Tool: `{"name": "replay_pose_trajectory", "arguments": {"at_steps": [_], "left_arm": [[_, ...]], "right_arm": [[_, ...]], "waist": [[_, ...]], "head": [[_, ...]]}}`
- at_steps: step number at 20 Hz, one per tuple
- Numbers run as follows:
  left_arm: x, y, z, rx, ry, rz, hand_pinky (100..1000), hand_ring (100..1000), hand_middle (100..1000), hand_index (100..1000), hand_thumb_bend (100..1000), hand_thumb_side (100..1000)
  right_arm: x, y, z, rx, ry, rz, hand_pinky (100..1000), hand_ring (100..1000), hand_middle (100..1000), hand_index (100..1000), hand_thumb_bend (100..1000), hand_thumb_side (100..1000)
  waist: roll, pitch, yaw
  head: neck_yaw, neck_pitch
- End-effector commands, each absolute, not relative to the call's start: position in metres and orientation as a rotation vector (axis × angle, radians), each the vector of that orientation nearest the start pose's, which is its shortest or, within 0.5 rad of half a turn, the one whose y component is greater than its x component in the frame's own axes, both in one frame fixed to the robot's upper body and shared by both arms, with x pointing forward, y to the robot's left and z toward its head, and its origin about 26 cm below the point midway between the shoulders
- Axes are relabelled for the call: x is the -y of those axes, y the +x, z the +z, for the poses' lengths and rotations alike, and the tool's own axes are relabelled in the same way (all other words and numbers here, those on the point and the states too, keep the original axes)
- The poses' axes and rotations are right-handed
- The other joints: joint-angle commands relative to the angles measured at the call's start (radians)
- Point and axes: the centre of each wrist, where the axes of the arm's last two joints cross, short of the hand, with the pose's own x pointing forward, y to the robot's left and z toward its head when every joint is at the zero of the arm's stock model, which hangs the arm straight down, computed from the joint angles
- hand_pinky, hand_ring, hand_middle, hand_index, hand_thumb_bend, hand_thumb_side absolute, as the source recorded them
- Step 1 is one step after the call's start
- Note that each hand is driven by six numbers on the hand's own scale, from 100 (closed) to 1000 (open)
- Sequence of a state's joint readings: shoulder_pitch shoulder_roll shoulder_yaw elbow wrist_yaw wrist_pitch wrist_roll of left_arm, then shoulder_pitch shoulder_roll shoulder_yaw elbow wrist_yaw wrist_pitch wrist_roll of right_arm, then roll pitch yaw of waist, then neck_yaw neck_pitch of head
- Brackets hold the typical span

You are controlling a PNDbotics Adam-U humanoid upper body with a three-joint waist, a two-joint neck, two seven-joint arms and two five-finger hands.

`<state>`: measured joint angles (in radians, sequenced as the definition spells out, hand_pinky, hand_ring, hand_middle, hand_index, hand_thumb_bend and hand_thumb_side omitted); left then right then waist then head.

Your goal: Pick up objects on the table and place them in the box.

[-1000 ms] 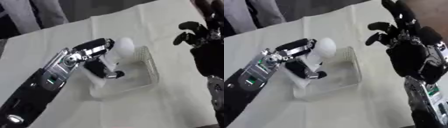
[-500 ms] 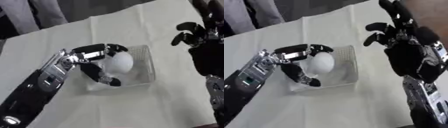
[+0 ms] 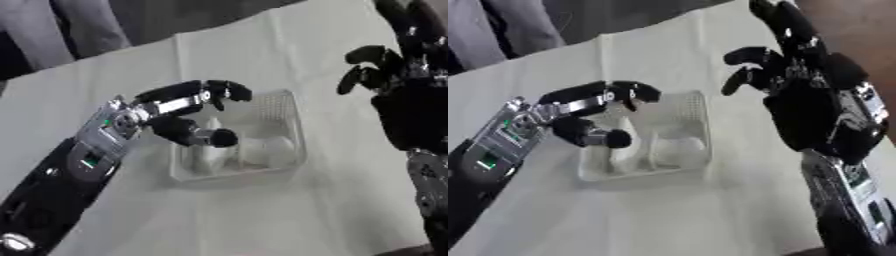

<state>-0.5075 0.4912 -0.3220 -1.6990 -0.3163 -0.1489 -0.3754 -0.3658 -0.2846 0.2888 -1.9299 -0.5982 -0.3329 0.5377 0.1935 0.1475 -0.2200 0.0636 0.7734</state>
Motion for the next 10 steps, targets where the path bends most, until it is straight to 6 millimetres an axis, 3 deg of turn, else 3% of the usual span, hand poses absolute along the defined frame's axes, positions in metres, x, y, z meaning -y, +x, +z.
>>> {"name": "replay_pose_trajectory", "arguments": {"at_steps": [1, 3, 4, 5, 6, 10], "left_arm": [[-0.226, 0.349, 0.198, 2.088, 0.344, -1.313, 577, 778, 804, 856, 564, 1000], [-0.226, 0.342, 0.207, 2.198, 0.365, -1.229, 573, 768, 790, 847, 526, 977], [-0.226, 0.338, 0.212, 2.255, 0.367, -1.191, 586, 775, 791, 853, 433, 1000], [-0.228, 0.332, 0.217, 2.319, 0.361, -1.145, 585, 773, 790, 851, 461, 955], [-0.232, 0.326, 0.221, 2.375, 0.356, -1.104, 599, 791, 804, 868, 306, 944], [-0.254, 0.305, 0.233, 2.546, 0.353, -0.930, 621, 825, 838, 891, 269, 963]], "right_arm": [[0.180, 0.304, 0.180, -3.100, -1.457, -1.076, 594, 770, 1000, 1000, 100, 901], [0.179, 0.304, 0.180, -3.094, -1.463, -1.081, 589, 768, 1000, 1000, 100, 902], [0.179, 0.304, 0.180, -3.091, -1.466, -1.083, 588, 766, 1000, 1000, 100, 901], [0.179, 0.304, 0.180, -3.087, -1.469, -1.086, 588, 767, 1000, 1000, 100, 903], [0.179, 0.304, 0.181, -3.084, -1.469, -1.088, 586, 765, 1000, 1000, 100, 906], [0.180, 0.304, 0.183, -3.079, -1.460, -1.085, 582, 763, 1000, 1000, 100, 911]], "waist": [[-0.013, -0.017, 0.001], [-0.013, -0.016, 0.001], [-0.014, -0.016, 0.002], [-0.015, -0.015, 0.002], [-0.016, -0.014, 0.004], [-0.021, -0.010, 0.014]], "head": [[-0.013, -0.003], [-0.017, -0.003], [-0.020, -0.003], [-0.023, -0.003], [-0.027, -0.003], [-0.039, -0.003]]}}
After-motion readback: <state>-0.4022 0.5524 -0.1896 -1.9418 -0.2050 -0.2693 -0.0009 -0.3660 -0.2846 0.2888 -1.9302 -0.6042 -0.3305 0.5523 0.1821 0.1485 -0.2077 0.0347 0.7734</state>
